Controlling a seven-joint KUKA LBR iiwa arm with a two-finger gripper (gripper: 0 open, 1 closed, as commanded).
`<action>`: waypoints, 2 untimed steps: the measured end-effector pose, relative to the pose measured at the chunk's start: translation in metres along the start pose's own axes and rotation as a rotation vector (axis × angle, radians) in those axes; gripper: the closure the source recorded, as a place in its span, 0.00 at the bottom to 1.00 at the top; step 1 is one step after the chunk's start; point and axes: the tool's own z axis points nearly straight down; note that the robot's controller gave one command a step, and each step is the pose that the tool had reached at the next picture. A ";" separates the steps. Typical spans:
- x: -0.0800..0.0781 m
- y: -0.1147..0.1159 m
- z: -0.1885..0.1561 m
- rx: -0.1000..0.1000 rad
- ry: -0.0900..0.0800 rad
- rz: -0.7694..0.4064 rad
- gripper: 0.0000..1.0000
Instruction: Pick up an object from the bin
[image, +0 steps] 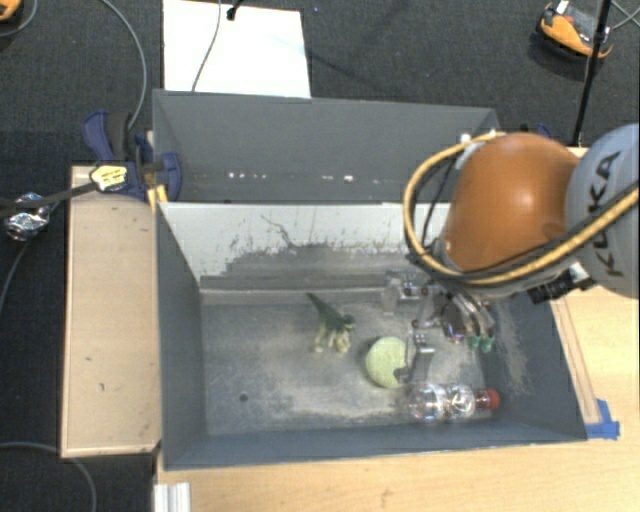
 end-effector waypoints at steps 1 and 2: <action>-0.001 0.000 -0.004 0.000 -0.009 0.002 0.00; -0.012 -0.018 0.054 0.000 -0.013 -0.035 0.00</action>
Offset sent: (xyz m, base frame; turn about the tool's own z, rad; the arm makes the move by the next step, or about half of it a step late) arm 0.0256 -0.0489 -0.1615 -0.1156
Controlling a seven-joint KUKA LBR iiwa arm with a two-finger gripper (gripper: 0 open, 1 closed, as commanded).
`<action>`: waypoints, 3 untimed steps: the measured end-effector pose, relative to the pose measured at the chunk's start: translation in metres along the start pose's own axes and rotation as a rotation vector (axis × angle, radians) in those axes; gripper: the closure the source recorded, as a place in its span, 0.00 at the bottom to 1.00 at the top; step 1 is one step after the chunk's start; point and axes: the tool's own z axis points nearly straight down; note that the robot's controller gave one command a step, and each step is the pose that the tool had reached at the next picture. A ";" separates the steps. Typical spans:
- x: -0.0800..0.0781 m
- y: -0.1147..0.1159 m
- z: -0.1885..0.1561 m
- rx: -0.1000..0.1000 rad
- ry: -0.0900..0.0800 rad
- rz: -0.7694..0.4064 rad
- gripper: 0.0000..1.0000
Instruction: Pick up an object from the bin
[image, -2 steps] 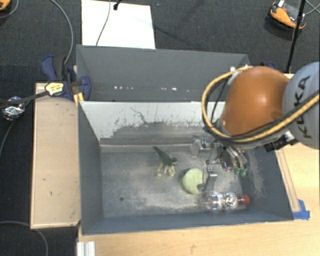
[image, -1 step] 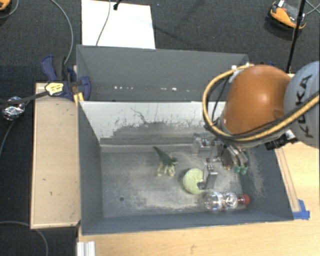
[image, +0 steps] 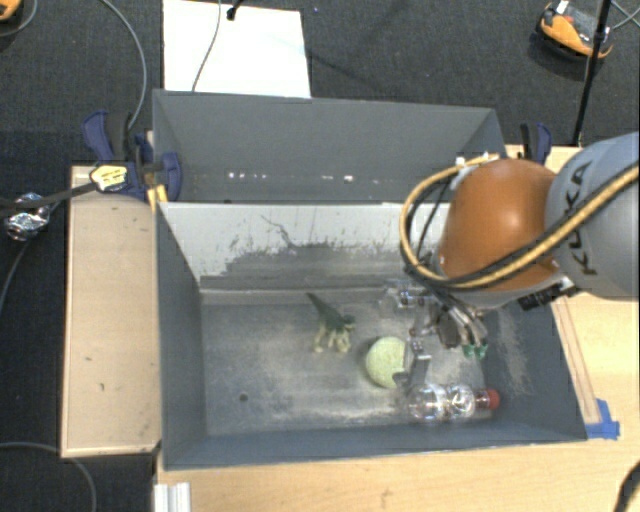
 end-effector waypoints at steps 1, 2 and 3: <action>0.002 -0.032 0.019 -0.001 0.007 -0.004 0.00; -0.003 -0.033 0.020 0.000 -0.001 -0.014 0.00; 0.002 -0.025 0.083 -0.001 -0.002 0.068 0.00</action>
Offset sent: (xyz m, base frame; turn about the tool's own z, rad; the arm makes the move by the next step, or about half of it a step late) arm 0.0060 -0.0273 -0.0335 -0.0272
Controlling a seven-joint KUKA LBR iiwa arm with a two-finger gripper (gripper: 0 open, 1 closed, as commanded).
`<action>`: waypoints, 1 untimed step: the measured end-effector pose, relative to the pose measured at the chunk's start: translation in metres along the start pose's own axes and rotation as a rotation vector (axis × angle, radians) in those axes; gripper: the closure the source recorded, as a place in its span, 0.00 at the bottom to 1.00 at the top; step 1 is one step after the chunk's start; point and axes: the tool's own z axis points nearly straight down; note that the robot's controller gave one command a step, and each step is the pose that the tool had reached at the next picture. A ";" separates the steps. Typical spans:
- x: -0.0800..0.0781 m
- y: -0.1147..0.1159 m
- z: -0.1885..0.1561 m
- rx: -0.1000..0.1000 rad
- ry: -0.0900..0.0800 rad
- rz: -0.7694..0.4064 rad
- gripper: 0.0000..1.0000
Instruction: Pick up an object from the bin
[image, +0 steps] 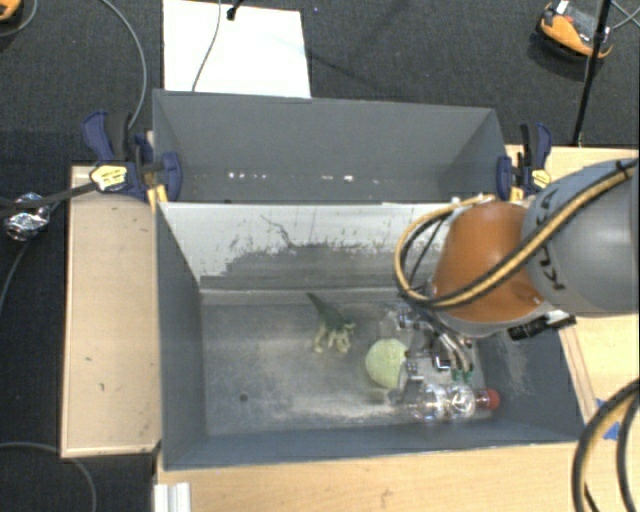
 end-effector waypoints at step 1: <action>0.010 -0.006 0.024 0.000 0.002 -0.137 1.00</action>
Offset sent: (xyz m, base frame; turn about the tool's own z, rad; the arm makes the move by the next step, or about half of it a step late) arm 0.0000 0.0000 0.0000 0.0000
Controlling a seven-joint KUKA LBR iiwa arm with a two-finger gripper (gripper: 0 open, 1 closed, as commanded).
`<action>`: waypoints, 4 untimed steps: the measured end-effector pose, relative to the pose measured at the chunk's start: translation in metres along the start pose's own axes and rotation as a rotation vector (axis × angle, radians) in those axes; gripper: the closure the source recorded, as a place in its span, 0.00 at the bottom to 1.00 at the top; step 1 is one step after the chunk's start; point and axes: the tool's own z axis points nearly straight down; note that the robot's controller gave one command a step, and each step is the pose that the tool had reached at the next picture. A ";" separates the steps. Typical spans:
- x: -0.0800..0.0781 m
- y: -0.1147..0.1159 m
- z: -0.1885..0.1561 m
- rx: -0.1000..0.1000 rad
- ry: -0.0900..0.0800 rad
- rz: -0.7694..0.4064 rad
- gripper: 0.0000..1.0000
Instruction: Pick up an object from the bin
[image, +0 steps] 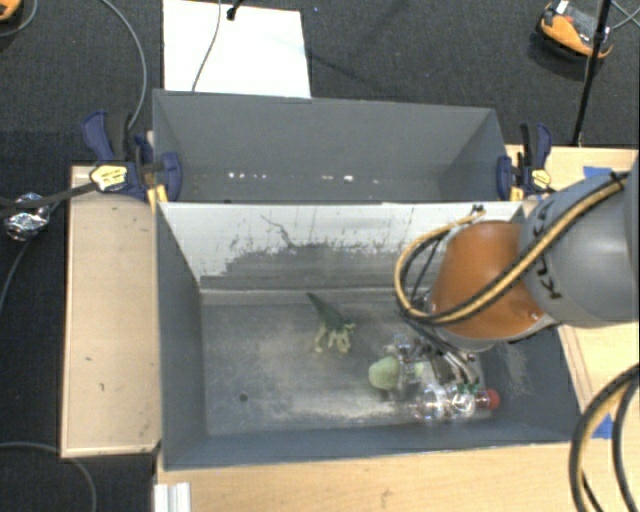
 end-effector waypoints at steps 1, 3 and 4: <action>0.000 0.000 0.000 0.000 0.000 0.000 1.00; 0.001 0.000 -0.015 0.000 0.000 0.002 1.00; 0.002 0.000 -0.030 -0.001 0.005 0.002 1.00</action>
Offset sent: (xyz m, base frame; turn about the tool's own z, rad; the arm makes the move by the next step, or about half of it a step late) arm 0.0002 0.0000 0.0355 0.0000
